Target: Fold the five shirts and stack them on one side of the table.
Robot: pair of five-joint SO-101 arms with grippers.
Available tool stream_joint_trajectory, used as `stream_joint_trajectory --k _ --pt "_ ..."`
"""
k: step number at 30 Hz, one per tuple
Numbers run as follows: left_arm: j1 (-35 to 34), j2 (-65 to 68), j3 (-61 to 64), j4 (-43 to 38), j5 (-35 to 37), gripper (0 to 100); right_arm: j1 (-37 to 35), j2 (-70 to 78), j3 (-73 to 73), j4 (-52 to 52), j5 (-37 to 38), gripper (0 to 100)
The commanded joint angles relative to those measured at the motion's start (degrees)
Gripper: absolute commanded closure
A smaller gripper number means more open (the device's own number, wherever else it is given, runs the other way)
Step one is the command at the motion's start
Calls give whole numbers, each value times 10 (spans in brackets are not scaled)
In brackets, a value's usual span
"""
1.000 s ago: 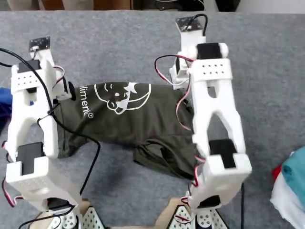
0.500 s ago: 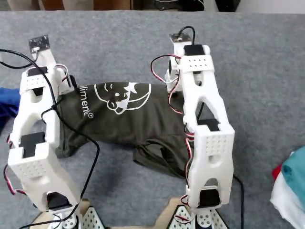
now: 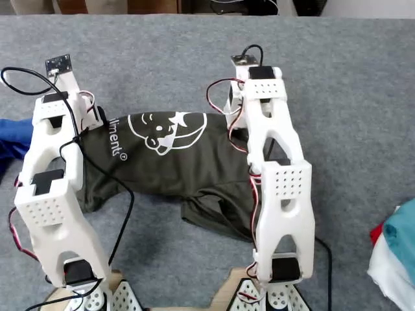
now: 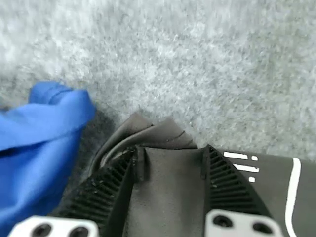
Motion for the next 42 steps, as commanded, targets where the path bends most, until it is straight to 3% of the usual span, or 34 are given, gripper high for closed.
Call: stream_joint_trajectory --k 1,9,13,17,21,25,33,37,42 --pt "-6 5 -33 -3 1 805 39 24 -40 1 -1 807" --pt "-7 22 -55 -4 0 805 64 70 -109 5 29 942" --pt "-16 46 -92 1 1 805 64 80 -151 32 38 953" --pt "-15 76 -156 55 1 801 62 80 -201 67 43 950" --pt "-11 100 -265 177 0 799 49 77 -267 138 98 855" --pt "-7 129 -386 288 -43 799 45 58 -284 137 105 740" --pt "-4 172 -563 456 -101 799 15 -161 -124 137 129 699" --pt "-2 170 -594 501 -113 804 -16 -329 32 137 148 699" --pt "-5 143 -549 504 -113 816 -39 -517 211 135 164 699"
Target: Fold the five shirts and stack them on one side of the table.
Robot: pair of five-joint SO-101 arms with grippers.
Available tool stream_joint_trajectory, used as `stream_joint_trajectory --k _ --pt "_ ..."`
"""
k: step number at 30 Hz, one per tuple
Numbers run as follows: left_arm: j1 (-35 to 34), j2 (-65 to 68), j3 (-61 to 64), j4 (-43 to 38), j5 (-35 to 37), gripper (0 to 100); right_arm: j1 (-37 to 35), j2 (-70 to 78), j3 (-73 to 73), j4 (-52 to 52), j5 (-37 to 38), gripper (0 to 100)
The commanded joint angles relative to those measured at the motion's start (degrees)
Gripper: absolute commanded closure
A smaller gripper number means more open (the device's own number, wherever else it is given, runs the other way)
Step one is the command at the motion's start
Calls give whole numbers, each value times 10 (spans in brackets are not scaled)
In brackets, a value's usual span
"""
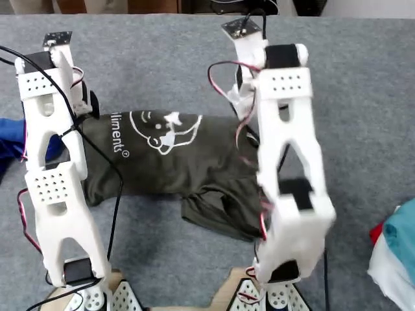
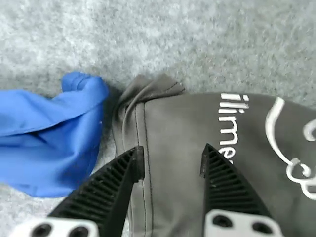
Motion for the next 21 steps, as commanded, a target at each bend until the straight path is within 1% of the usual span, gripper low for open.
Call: stream_joint_trajectory --k 1,5,8,10,13,15,17,21 --pt "0 -53 38 7 -15 833 -12 -170 121 8 16 699" --pt "16 -153 178 7 -38 880 -6 -238 207 -9 20 699" --pt "43 -247 293 3 -38 880 14 -243 224 -41 15 699" --pt "62 -314 369 -17 -38 879 30 -246 222 -62 15 699" --pt "85 -435 507 -66 -39 878 55 -249 221 -95 18 699" --pt "102 -518 623 -116 -40 878 73 -248 204 -108 18 699" --pt "113 -607 745 -165 -61 876 92 -247 177 -118 18 699" --pt "98 -780 949 -245 -83 822 122 -245 109 -127 18 699"
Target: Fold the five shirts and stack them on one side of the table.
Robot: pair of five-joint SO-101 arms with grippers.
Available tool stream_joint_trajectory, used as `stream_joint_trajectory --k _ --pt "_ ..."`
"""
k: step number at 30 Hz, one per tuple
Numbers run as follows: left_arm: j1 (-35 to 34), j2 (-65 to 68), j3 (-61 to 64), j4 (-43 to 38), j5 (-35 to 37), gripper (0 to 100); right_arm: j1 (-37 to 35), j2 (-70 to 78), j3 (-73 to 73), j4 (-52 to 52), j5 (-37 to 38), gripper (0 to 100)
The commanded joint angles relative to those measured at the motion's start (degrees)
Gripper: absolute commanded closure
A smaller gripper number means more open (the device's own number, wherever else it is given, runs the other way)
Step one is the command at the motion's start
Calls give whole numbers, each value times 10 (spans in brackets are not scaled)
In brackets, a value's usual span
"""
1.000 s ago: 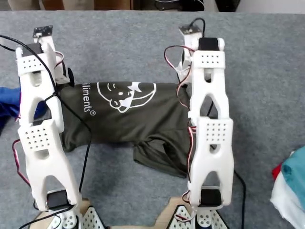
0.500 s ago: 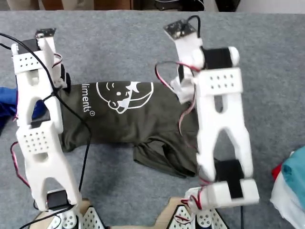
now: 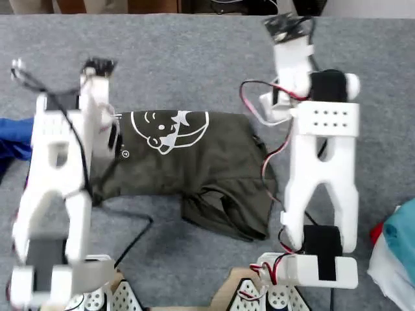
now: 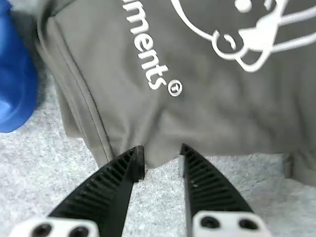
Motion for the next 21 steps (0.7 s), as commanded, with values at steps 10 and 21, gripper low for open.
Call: stream_joint_trajectory --k 10,21 --pt "-95 -460 360 -80 -43 803 34 -40 -130 94 4 699" --pt "-241 -554 404 -76 14 803 133 -45 -171 120 10 699"
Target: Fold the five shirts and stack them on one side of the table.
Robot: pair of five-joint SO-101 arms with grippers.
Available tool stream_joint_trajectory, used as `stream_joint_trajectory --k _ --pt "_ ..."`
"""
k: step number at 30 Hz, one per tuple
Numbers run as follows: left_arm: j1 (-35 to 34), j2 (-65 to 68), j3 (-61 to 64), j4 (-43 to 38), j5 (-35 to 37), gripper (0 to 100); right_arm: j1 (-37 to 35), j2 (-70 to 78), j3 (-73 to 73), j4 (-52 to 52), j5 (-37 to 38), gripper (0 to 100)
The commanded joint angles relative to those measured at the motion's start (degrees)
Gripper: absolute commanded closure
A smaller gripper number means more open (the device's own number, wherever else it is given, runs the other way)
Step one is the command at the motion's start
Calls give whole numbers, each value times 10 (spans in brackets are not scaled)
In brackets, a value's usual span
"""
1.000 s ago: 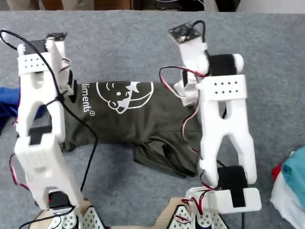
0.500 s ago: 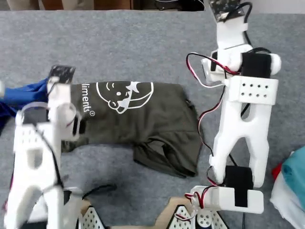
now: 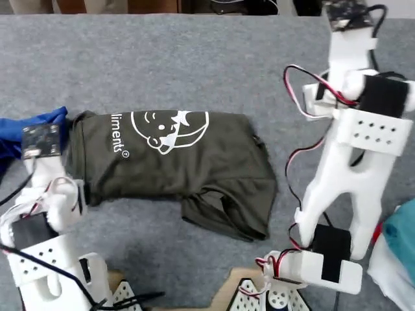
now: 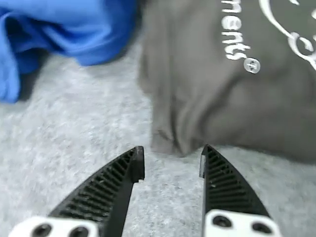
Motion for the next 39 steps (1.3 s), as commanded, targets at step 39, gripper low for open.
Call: stream_joint_trajectory --k 39 --pt "-101 177 -156 118 -83 808 -237 -371 435 9 22 699"
